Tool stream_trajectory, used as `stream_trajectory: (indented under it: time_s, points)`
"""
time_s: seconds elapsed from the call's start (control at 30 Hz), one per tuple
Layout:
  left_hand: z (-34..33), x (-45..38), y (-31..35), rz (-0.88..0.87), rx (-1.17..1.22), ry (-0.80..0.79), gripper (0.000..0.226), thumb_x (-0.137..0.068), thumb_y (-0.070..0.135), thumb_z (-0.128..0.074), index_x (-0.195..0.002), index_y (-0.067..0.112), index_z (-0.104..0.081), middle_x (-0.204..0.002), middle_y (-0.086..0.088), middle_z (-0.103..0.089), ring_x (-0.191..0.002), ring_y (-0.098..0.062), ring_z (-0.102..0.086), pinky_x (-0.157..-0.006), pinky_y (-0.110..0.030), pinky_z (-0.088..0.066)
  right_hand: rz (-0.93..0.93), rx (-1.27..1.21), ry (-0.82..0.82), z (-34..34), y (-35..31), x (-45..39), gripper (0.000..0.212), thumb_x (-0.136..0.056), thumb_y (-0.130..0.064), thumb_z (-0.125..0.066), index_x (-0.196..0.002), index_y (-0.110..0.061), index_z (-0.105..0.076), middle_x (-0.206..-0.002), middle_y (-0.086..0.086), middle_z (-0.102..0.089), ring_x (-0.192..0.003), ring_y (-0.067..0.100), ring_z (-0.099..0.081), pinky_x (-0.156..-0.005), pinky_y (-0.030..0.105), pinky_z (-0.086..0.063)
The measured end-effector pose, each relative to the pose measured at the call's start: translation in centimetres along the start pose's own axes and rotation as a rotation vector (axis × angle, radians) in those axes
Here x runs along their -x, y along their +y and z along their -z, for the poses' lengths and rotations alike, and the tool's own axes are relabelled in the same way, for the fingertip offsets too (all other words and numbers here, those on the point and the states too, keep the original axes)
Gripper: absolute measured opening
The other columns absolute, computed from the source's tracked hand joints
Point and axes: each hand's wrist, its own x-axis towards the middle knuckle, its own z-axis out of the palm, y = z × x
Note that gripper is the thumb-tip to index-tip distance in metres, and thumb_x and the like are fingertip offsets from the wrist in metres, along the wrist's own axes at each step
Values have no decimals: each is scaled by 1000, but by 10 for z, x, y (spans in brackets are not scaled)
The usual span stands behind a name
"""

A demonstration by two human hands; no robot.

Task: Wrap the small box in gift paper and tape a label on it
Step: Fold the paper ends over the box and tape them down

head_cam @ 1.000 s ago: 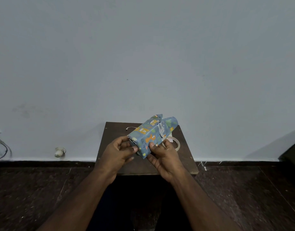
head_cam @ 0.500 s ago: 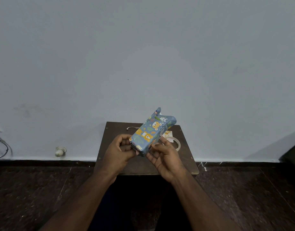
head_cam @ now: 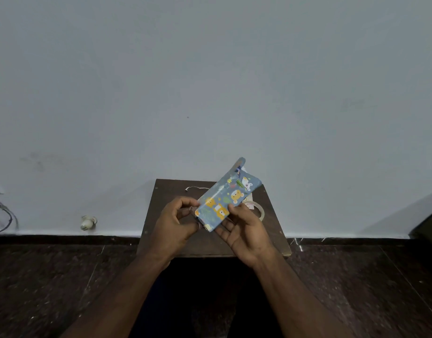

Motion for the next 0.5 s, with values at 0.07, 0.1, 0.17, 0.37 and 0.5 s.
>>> stream_trajectory:
  time_s: [0.07, 0.1, 0.17, 0.37, 0.5]
  points:
    - [1, -1, 0, 12, 14, 7, 51, -57, 18, -72, -106, 30, -64, -121, 10, -66, -110, 0, -65, -89, -31, -55, -23, -93, 2, 4, 0, -1, 50, -89, -12, -59, -139, -7, -52, -134, 19, -63, -127, 36, -58, -105, 51, -49]
    - [2, -1, -1, 26, 27, 2, 57, -58, 17, -74, -113, 31, -62, -127, 13, -63, -113, -2, -64, -91, -32, -55, -31, -126, 4, 6, 0, -1, 53, -89, -11, -56, -141, -6, -49, -137, 20, -60, -129, 37, -57, -105, 51, -49]
    - [4, -3, -4, 76, 85, -34, 74, -66, 5, -81, -131, 29, -55, -136, 11, -58, -116, -8, -64, -88, -28, -56, -41, -173, -11, 7, 1, -1, 52, -88, -10, -52, -140, -6, -51, -139, 20, -59, -127, 36, -58, -106, 51, -47]
    - [4, -1, -1, 95, 114, -64, 70, -77, -14, -74, -133, 22, -53, -128, 6, -63, -92, -7, -73, -71, -15, -53, -37, -184, 17, 5, 0, -2, 48, -82, -7, -49, -129, -6, -57, -121, 16, -69, -110, 33, -68, -101, 53, -50]
    - [4, 3, 5, 64, 43, -27, 64, -76, -8, -77, -126, 25, -56, -121, 11, -63, -78, 4, -70, -74, -18, -50, -41, -181, 42, 5, 0, -2, 63, -81, -7, -51, -143, -3, -47, -125, 16, -67, -113, 34, -68, -93, 51, -56]
